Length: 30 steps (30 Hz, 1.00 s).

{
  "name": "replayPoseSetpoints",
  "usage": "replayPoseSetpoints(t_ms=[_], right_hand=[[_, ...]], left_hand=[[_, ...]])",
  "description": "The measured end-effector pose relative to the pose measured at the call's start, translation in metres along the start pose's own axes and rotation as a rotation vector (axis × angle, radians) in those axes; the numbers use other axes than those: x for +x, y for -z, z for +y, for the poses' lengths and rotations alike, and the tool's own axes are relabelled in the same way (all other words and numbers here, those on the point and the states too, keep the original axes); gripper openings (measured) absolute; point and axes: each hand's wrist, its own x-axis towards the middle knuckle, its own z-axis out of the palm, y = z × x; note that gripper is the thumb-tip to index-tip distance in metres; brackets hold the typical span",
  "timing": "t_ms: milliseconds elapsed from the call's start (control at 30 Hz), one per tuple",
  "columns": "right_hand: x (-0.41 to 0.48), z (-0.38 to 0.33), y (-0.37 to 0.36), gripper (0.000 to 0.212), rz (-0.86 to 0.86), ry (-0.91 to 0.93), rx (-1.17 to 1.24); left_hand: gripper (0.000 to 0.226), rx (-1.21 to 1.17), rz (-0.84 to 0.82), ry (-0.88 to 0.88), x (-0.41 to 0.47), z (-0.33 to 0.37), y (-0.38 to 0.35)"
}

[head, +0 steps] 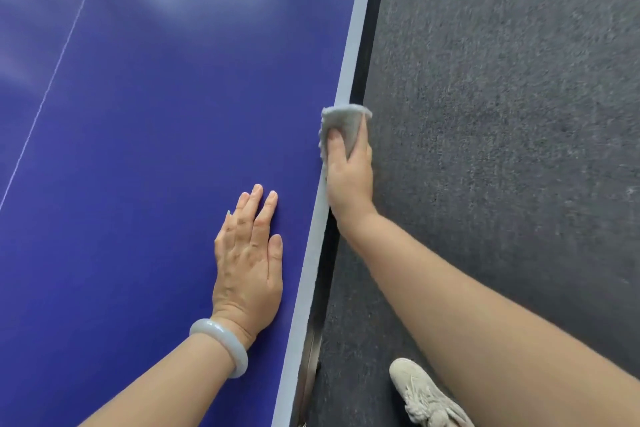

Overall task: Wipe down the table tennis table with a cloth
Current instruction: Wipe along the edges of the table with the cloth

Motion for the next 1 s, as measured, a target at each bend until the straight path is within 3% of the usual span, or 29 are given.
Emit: replayPoseSetpoints(t_ms=[100,167,333,467,633,733,800,900,1000], right_hand=[[-0.088,0.03,0.0,0.068,-0.024,-0.009,0.015],[-0.101,0.035,0.003,0.073,-0.084,-0.016,-0.005],[0.018,-0.007,0.004,0.053,-0.036,-0.017,-0.04],[0.071,-0.028,0.003,0.062,-0.023,-0.069,-0.047],[-0.054,0.021,-0.001,0.066,-0.003,-0.072,-0.063],[-0.156,0.05,0.009,0.067,-0.122,-0.099,-0.055],[-0.176,0.056,0.018,0.073,-0.222,-0.143,-0.103],[-0.133,0.044,0.021,0.086,-0.277,-0.146,-0.136],[-0.058,0.024,0.01,0.075,-0.132,-0.127,-0.114]], left_hand=[[0.055,0.012,-0.012,0.001,0.001,0.0,0.0],[0.055,0.016,-0.013,0.006,0.001,0.001,0.0],[0.055,0.006,-0.016,0.014,0.002,0.0,0.0],[0.056,-0.002,-0.013,0.017,0.002,0.0,0.0],[0.056,0.012,-0.008,0.019,0.003,0.003,0.002],[0.056,0.013,-0.017,0.019,0.003,0.002,0.002],[0.056,0.013,-0.016,0.016,0.003,0.001,0.002],[0.056,0.001,-0.014,0.011,0.002,0.001,0.001],[0.056,-0.003,-0.011,0.01,-0.001,0.0,0.001]])
